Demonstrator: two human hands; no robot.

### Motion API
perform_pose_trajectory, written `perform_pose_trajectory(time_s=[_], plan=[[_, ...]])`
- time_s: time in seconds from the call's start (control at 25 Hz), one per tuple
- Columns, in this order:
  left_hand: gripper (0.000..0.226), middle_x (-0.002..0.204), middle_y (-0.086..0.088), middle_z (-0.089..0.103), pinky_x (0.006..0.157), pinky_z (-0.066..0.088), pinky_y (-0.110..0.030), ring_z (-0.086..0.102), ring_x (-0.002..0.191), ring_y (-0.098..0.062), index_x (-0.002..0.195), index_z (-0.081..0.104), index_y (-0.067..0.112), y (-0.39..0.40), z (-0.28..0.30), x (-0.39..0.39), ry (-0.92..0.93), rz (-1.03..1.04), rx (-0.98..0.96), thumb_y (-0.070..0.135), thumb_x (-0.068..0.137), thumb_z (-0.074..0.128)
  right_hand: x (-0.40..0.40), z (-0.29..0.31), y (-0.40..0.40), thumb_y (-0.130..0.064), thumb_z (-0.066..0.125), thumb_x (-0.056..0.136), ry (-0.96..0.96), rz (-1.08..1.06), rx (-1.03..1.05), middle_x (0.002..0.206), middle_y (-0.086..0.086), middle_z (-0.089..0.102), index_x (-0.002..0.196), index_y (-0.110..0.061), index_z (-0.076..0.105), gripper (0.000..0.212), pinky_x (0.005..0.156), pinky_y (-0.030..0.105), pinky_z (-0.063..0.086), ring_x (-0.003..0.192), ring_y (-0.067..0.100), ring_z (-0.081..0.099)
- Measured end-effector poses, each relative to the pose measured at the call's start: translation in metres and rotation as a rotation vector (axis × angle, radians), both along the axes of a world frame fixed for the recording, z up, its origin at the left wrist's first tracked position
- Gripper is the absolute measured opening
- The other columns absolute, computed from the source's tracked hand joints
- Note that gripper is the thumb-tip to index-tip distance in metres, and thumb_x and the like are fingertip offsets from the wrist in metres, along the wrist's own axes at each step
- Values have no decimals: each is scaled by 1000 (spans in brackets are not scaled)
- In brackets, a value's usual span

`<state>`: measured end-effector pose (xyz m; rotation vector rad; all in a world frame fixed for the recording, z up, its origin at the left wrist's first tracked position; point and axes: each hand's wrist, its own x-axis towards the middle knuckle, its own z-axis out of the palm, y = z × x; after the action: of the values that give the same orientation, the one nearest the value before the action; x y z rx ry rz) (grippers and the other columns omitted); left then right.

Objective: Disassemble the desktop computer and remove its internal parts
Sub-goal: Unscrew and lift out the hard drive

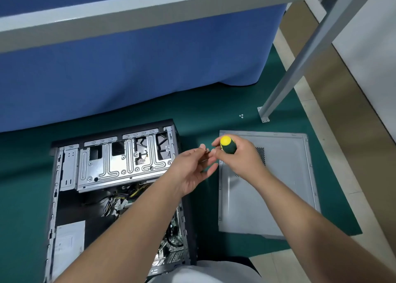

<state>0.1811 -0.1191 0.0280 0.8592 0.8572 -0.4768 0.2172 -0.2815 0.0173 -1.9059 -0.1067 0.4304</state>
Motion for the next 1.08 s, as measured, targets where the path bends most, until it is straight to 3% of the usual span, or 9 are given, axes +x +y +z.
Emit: perform_pose_trajectory(time_s=[0.12, 0.32, 0.48, 0.6, 0.72, 0.84, 0.92, 1.0, 1.08], plan=[[21, 76, -8, 71, 79, 63, -39, 71, 76, -19, 105, 65, 1, 0, -1, 2, 19, 12, 3, 21, 103, 61, 2, -8, 8, -23, 81, 82, -33, 14, -21, 89, -7, 73, 88, -34, 72, 15, 82, 28, 56, 86, 9, 71], [27, 80, -7, 74, 75, 62, -36, 72, 80, -18, 102, 70, 1, -1, -2, 9, -14, -26, 34, 25, 105, 59, 4, -16, 13, -22, 82, 82, -134, 7, -66, 88, -9, 69, 86, -30, 73, 12, 78, 25, 53, 84, 8, 68], [32, 84, -9, 75, 73, 62, -33, 71, 79, -18, 99, 67, 0, -4, -11, 16, -82, -92, 179, 29, 106, 57, 5, -25, 15, -24, 80, 85, -160, -26, -98, 87, -7, 67, 87, -21, 72, 9, 76, 35, 56, 80, 14, 69], [38, 90, -18, 74, 71, 63, -35, 72, 80, -23, 99, 66, -6, -6, -20, 21, -111, -189, 343, 31, 105, 58, 6, -31, 15, -25, 77, 86, -201, -45, -146, 86, -9, 66, 88, -20, 70, 9, 77, 29, 53, 82, 7, 63], [35, 83, -12, 72, 78, 63, -40, 71, 82, -30, 91, 68, 0, 4, -29, 34, -290, -396, 637, 30, 106, 56, 18, -34, 9, -29, 73, 87, -204, -62, -203, 75, -12, 62, 82, -24, 65, 11, 67, 18, 45, 74, 4, 58], [23, 89, 2, 65, 80, 45, -18, 57, 83, -11, 96, 69, 11, 34, -35, 53, -617, -553, 1187, 28, 104, 56, 53, -35, -15, -38, 67, 87, -124, -177, -259, 66, -12, 59, 74, -24, 58, 21, 53, 15, 37, 61, 4, 51], [14, 104, -1, 65, 87, 43, -27, 58, 97, -17, 105, 68, 14, 60, -41, 67, -784, -599, 1502, 23, 102, 58, 85, -42, -30, -35, 64, 87, -79, -229, -351, 58, -11, 55, 69, -21, 53, 25, 49, 16, 35, 55, 6, 48], [25, 132, -5, 64, 103, 41, -44, 56, 126, -31, 120, 66, 17, 85, -50, 73, -695, -737, 1717, 29, 99, 61, 117, -55, -40, -28, 63, 88, -38, -254, -480, 57, -7, 52, 68, -18, 51, 26, 48, 18, 34, 56, 9, 48], [41, 153, -1, 51, 119, 26, -48, 39, 147, -27, 135, 59, 23, 97, -62, 72, -512, -874, 1782, 43, 100, 54, 144, -73, -44, -24, 63, 88, 57, -258, -585, 66, 1, 56, 74, -16, 55, 18, 49, 25, 35, 65, 22, 53]])
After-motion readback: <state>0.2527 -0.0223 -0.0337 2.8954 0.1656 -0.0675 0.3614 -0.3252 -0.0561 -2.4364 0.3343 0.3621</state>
